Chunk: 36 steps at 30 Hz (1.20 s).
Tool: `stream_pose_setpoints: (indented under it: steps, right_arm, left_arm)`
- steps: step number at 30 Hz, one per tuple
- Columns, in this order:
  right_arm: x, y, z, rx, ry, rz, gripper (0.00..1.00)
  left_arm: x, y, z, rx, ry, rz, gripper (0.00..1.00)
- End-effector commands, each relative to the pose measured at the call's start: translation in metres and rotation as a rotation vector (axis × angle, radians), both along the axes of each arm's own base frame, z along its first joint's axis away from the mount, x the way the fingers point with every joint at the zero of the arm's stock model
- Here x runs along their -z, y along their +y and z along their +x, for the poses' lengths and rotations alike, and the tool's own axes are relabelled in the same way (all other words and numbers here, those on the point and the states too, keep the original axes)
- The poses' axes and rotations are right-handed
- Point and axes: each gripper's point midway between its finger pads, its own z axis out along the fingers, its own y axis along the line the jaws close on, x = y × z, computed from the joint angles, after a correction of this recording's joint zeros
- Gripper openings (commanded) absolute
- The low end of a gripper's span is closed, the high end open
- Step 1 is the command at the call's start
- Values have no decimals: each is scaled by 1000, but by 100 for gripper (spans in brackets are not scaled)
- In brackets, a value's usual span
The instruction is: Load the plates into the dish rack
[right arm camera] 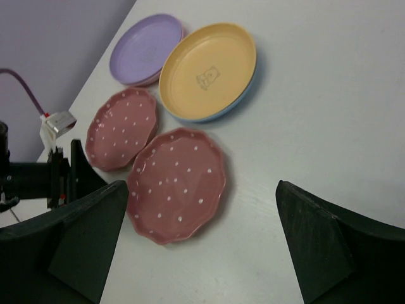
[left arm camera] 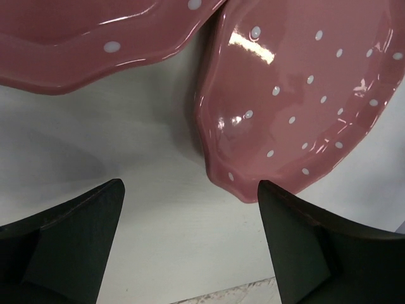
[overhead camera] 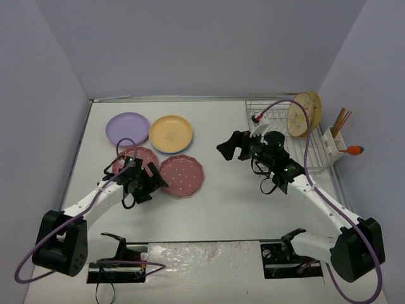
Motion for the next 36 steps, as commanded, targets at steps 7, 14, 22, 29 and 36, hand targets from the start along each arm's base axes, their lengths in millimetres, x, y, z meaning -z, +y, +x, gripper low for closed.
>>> stream_pose_setpoints:
  steps: [7,14,22,29,36]
  right_arm:
    - [-2,25,-35,-53,-24,86,100]
    - [14,24,-43,-48,10,79,100]
    - [31,27,-48,-45,67,80,100]
    - [55,29,-43,7,183,107,100]
    - [91,36,-41,80,376,175,100]
  left_arm:
    - [9,-7,45,-115,-30,76,69]
    - [19,-13,52,-111,5,96,48]
    - [31,-22,45,-104,58,103,15]
    - [22,-33,45,-101,61,35,0]
    - [-27,-48,56,-140,-26,-101,0]
